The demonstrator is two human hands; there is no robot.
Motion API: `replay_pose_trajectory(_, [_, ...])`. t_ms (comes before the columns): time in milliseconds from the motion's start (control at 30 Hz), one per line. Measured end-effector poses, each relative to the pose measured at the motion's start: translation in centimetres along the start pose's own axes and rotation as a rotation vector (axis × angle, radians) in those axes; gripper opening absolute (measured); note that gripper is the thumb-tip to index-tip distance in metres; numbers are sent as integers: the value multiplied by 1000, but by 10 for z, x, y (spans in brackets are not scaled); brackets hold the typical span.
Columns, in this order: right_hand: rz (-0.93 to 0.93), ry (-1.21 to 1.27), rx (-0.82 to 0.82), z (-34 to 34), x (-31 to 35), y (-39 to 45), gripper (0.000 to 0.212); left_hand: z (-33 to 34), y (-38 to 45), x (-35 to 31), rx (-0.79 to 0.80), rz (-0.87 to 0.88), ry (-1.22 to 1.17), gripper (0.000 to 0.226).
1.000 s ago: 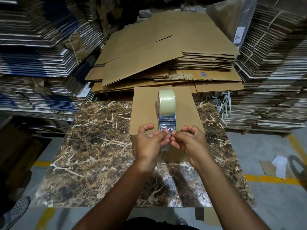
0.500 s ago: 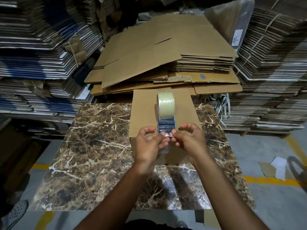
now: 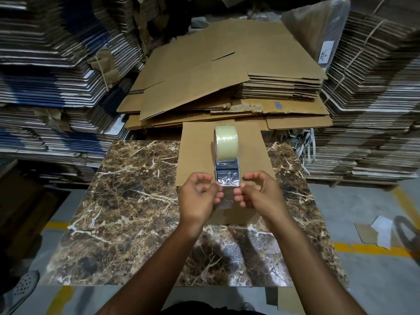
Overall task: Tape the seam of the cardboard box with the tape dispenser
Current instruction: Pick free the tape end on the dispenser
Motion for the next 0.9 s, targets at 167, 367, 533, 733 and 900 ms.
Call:
replay_pose_trajectory(167, [-215,-216,-169,-16,17,10,10,-9,7,-8,-42,74,77,11])
replay_pose_trajectory(367, [-280,-482,42,6,34,28,48,-3,13,-18,71,101,333,28])
replay_pose_trajectory(533, [-359,-452,148,9,28,18,55,0,-1,-15,26,72,277,25])
replay_pose_trajectory(733, [-356,-371,312,19,8,-9,85,-11,-30,-6,-119,-78,-83,24])
replay_pose_trajectory(900, [-410,-333,360,53,-9,-13,90,-54,-48,-16,-130,3,-43,30])
Point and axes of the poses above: each hand's wrist, its own y-axis towards the middle knuckle, its own z-axis out of the palm, x = y × z, the point moved 2 cm from there along y, towards the middle knuckle
